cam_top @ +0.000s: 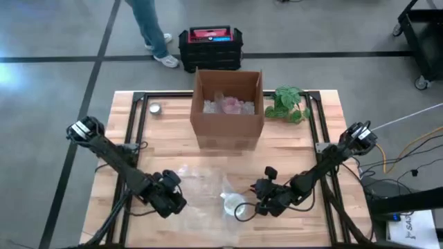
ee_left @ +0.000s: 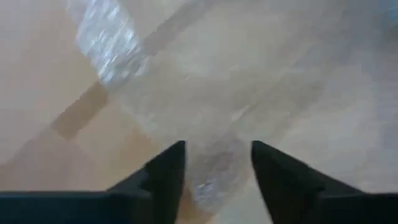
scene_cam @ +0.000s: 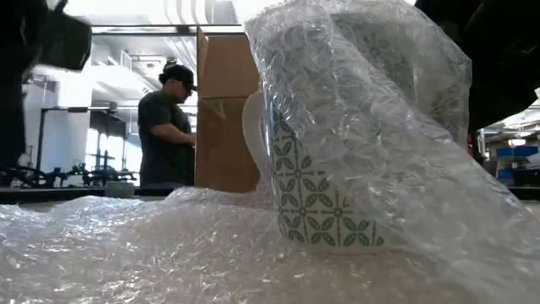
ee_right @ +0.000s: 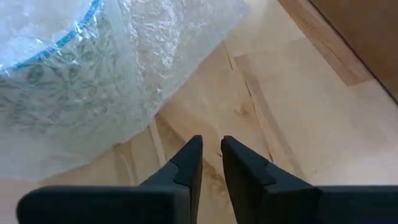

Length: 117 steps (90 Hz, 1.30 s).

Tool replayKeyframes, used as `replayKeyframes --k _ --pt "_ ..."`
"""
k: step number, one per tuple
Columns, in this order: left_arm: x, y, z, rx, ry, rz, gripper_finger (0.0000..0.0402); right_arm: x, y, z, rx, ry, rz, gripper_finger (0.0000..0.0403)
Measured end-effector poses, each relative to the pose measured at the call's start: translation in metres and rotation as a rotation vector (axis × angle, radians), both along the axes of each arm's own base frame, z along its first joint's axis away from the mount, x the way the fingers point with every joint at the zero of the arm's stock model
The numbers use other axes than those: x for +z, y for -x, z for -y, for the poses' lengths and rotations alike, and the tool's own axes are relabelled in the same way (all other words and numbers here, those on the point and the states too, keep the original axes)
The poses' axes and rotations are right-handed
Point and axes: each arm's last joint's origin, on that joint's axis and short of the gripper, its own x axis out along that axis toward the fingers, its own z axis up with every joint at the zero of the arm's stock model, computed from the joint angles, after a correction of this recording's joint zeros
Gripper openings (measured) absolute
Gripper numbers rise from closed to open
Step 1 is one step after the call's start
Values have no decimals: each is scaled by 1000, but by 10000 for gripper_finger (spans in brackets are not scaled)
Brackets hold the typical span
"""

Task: Wrap mug
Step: Wrap the white mug in bubble wrap

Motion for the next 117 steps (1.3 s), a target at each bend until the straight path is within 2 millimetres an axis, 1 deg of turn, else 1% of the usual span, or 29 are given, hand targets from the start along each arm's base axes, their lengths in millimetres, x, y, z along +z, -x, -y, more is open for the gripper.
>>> replayKeyframes --k 7,14,22,29,36,41,47,53,58,62,74,83,99,110,117 --pt "-10 3 -3 40 5 -16 244 0 0 0 0 2 0 58" --pt "-20 3 -2 48 32 8 262 0 0 0 1 2 0 63" --pt "-31 1 -1 50 65 42 268 0 0 0 2 3 0 69" --pt "-42 1 -1 50 58 37 260 0 0 0 1 4 0 73" --pt "-49 1 -1 50 43 34 234 0 0 0 -2 9 4 76" --pt "-51 1 -1 51 35 26 203 0 0 0 -5 12 7 78" --pt "-50 -1 1 52 32 34 150 0 0 1 -11 19 12 78" --pt "-46 -5 3 47 33 58 84 0 0 1 -11 19 12 75" --pt "-39 -12 8 27 52 112 31 0 0 1 -11 19 13 71" --pt "-29 -18 12 11 47 173 15 0 0 1 -11 19 14 67" --pt "1 -34 21 -84 -64 321 15 1 -1 0 16 38 8 54" --pt "32 -48 27 -136 -159 440 3 0 0 -1 33 39 -1 43" --pt "77 -72 28 -246 -316 576 1 0 0 -1 52 29 -11 29" --pt "96 -90 21 -295 -405 686 1 1 -1 -2 53 24 -3 23" --pt "101 -100 16 -322 -408 761 1 1 -1 -2 54 19 0 23"
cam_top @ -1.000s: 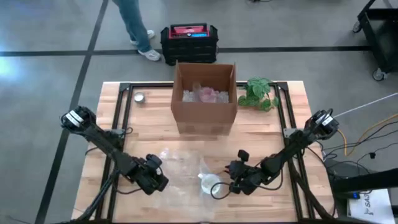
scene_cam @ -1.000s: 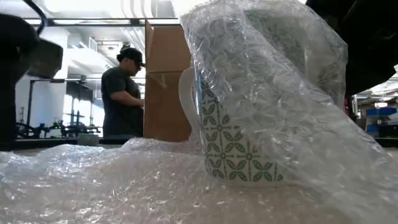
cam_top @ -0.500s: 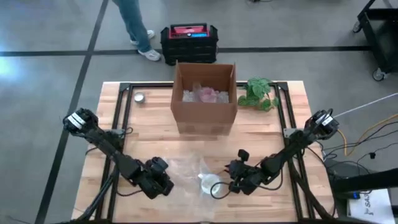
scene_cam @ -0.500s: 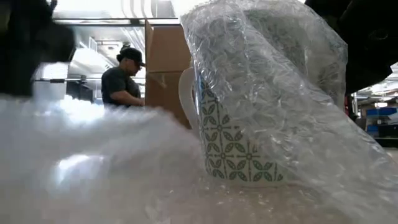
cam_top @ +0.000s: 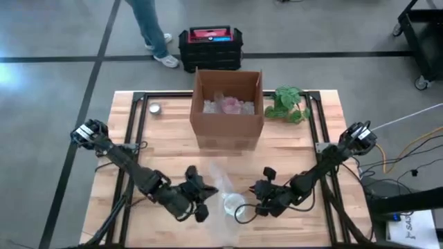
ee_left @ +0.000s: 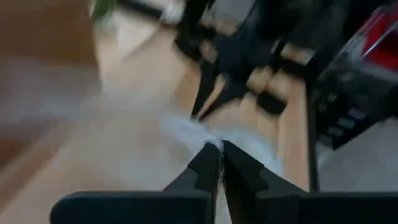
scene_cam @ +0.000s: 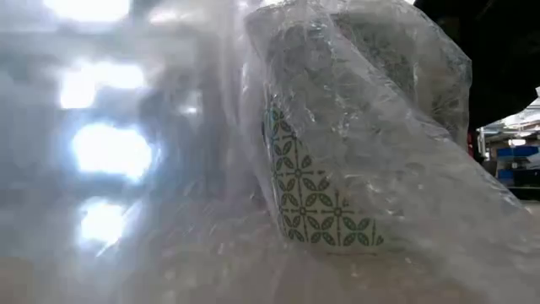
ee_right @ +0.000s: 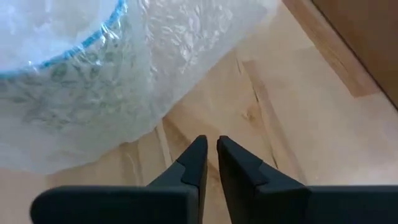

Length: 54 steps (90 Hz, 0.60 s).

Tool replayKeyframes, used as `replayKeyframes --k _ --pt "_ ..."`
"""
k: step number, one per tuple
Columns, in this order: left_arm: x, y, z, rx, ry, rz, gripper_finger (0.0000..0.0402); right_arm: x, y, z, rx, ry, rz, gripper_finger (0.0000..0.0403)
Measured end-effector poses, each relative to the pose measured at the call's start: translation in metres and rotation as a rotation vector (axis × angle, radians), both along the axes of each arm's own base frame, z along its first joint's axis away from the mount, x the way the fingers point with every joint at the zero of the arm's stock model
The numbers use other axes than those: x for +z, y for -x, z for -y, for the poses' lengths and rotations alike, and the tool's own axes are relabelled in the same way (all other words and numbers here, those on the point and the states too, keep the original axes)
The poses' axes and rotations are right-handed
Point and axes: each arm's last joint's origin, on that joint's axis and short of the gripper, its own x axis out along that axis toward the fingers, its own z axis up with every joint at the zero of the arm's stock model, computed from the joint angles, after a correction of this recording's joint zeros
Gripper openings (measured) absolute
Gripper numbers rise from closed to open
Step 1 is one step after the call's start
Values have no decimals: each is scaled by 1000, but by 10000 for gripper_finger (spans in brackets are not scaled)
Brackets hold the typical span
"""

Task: Wrap mug
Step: Wrap the white mug in bubble wrap

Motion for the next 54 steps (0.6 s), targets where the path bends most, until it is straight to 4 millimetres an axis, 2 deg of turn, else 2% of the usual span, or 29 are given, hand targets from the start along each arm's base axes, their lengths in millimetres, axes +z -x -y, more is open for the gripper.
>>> replayKeyframes --k 9,19,32,54 --pt "-4 -11 -8 -58 22 25 0 1 -1 -2 13 -31 9 25" --pt "-19 -23 -12 -74 34 -5 0 2 -2 -2 13 -39 21 23" --pt "-43 -40 -8 -120 59 -28 0 2 -3 -3 12 -43 27 25" --pt "-78 -67 3 -248 156 37 0 3 -5 -2 7 -52 41 18"
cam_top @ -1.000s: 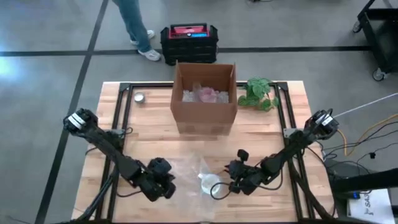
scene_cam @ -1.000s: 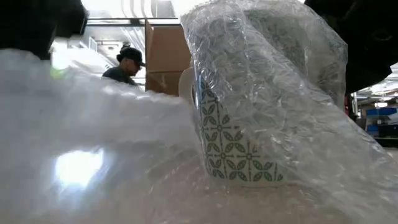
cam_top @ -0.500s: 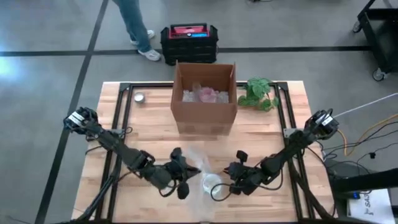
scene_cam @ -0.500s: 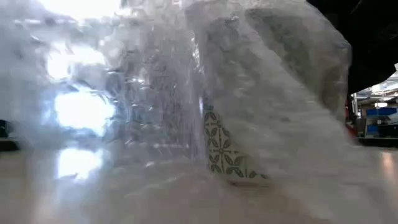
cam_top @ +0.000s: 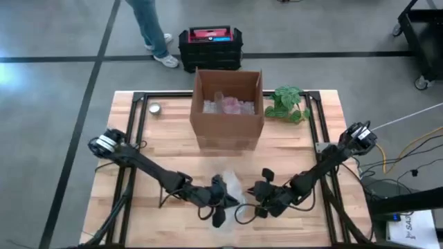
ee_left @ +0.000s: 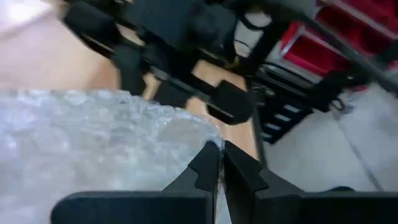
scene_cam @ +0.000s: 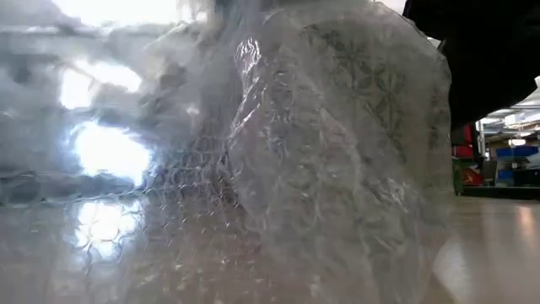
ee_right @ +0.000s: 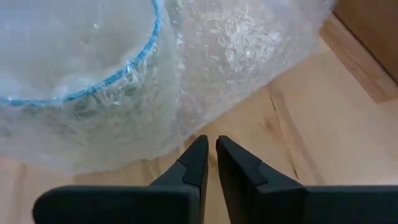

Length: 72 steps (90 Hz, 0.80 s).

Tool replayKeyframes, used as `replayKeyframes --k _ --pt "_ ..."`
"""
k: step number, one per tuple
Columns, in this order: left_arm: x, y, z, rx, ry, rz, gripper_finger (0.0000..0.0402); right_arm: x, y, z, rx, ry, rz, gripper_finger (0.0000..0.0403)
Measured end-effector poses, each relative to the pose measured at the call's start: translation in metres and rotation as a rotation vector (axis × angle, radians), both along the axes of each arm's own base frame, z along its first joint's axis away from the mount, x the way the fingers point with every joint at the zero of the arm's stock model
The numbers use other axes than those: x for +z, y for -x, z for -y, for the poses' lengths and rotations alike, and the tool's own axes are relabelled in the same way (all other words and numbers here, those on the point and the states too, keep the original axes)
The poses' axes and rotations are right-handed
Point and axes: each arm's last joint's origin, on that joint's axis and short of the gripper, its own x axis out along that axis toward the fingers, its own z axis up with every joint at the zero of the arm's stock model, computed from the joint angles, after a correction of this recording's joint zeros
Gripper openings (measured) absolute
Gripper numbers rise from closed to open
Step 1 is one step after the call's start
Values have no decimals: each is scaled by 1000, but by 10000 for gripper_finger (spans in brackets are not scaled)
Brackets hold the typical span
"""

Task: Wrap mug
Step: Wrap the white mug in bubble wrap

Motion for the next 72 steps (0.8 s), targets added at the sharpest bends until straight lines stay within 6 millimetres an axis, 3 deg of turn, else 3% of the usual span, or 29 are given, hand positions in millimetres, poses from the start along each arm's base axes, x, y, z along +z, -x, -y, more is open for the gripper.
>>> replayKeyframes --k 15,32,43,49,72 --pt "-22 -5 -1 16 -4 -74 0 10 2 0 76 19 -60 18" --pt "-24 -7 -2 19 -12 -72 0 69 -7 -7 143 15 -53 18" --pt "-22 -6 -3 11 -35 -72 0 91 -22 -12 176 58 17 18" --pt "-22 -6 -3 11 -35 -70 0 89 -32 -12 159 89 22 18" --pt "-20 -5 -3 15 -22 -69 0 46 -52 -19 185 97 -107 18"
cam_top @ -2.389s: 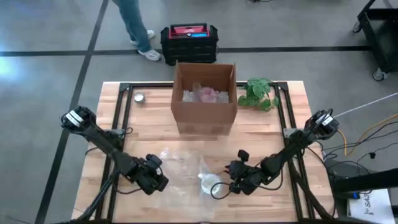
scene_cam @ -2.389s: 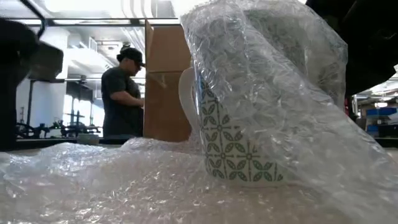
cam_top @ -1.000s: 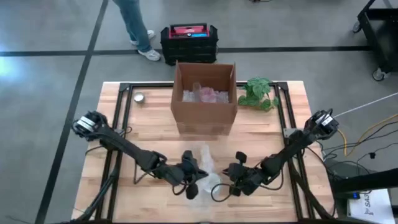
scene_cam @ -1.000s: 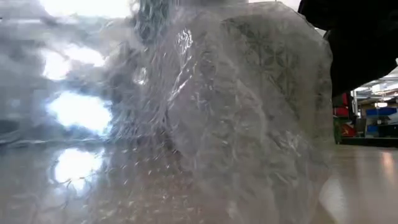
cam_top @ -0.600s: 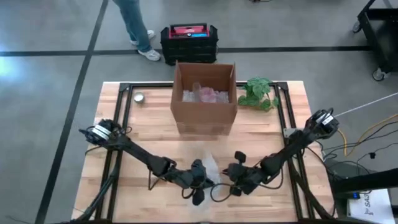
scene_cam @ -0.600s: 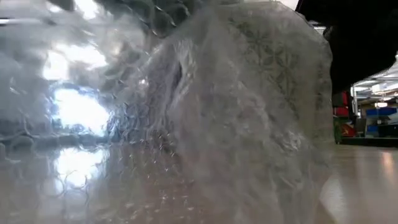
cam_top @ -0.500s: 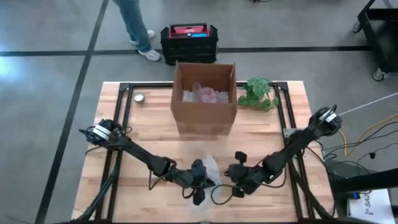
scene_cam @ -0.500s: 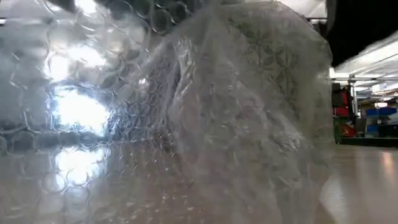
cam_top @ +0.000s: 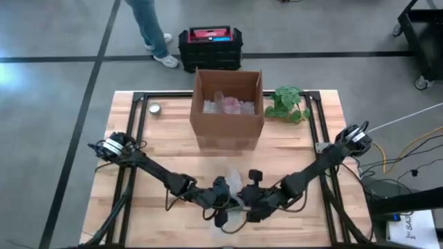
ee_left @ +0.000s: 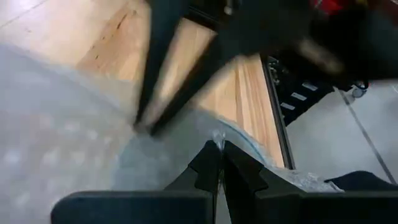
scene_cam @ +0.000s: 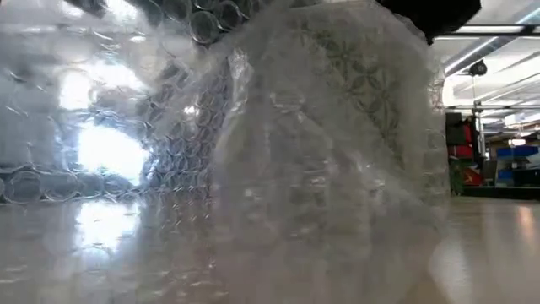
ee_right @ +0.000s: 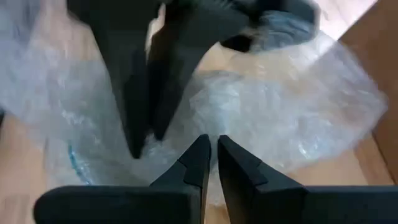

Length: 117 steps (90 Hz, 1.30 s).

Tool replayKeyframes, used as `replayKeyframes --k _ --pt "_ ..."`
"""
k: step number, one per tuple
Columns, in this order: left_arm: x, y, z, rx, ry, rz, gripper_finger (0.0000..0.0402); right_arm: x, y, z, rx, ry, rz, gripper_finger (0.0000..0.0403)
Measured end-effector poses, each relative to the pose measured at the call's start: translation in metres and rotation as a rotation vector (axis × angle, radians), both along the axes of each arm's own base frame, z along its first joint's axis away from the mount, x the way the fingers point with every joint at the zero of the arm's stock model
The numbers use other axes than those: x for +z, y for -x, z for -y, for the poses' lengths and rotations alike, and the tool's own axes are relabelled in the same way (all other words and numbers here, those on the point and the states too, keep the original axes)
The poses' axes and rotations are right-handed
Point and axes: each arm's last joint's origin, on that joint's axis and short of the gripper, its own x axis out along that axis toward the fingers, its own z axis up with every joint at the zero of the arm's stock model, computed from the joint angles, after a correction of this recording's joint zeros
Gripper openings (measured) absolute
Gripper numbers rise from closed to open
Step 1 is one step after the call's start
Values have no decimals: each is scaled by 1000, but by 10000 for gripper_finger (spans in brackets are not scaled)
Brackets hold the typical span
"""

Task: Wrap mug
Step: Wrap the white mug in bubble wrap

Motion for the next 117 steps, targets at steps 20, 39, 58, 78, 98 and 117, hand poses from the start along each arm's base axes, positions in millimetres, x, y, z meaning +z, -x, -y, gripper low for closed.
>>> replayKeyframes --k 20,39,58,78,98,117 --pt "22 7 -3 -6 3 36 0 1 -6 -7 24 -12 0 18" --pt "48 23 -10 -5 -7 -4 0 11 -11 -11 71 -7 20 18" --pt "65 46 -1 -31 -6 -46 0 11 -11 -12 84 -4 21 18" --pt "66 46 1 -28 -7 -33 0 15 -13 -21 174 -26 71 18" --pt "56 42 2 -21 -26 -53 0 -8 -19 -19 139 -30 17 18" --pt "55 41 1 -30 -55 -50 0 -10 -21 -19 134 -31 15 18"
